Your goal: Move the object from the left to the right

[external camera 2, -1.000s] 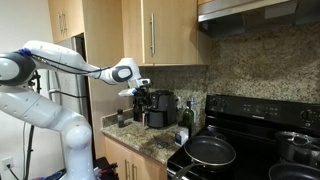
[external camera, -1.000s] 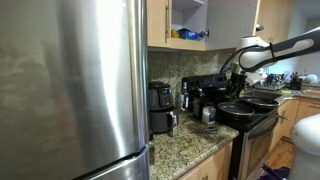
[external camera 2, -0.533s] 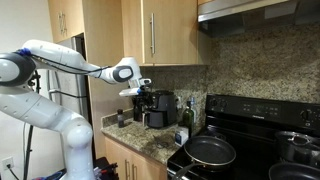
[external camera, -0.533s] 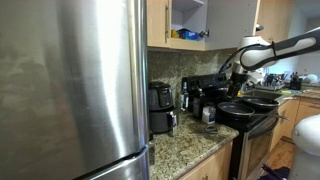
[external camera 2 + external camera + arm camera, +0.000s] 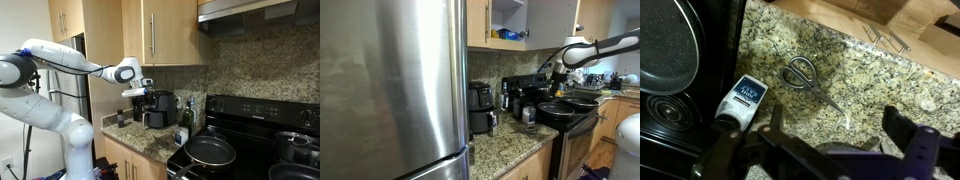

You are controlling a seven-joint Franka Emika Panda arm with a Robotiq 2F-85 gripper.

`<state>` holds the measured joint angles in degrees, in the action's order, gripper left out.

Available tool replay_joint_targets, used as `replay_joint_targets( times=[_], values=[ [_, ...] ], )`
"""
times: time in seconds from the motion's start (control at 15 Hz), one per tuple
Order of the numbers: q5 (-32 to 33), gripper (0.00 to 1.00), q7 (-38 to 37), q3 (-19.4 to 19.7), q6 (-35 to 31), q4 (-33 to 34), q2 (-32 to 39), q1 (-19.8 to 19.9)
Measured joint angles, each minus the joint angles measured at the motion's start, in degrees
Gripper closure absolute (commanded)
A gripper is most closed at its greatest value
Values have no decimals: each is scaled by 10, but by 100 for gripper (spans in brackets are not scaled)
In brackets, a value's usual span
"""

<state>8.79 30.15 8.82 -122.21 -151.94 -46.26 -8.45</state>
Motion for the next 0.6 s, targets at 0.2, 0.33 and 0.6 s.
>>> replay_joint_targets(
  times=[0.2,0.33,0.6],
  values=[
    [14,0,13,-6,67,10,0,1],
    [16,0,71,4,89,20,0,-7],
    [-6,0,153,-19,204,19,-63,-40]
  ],
)
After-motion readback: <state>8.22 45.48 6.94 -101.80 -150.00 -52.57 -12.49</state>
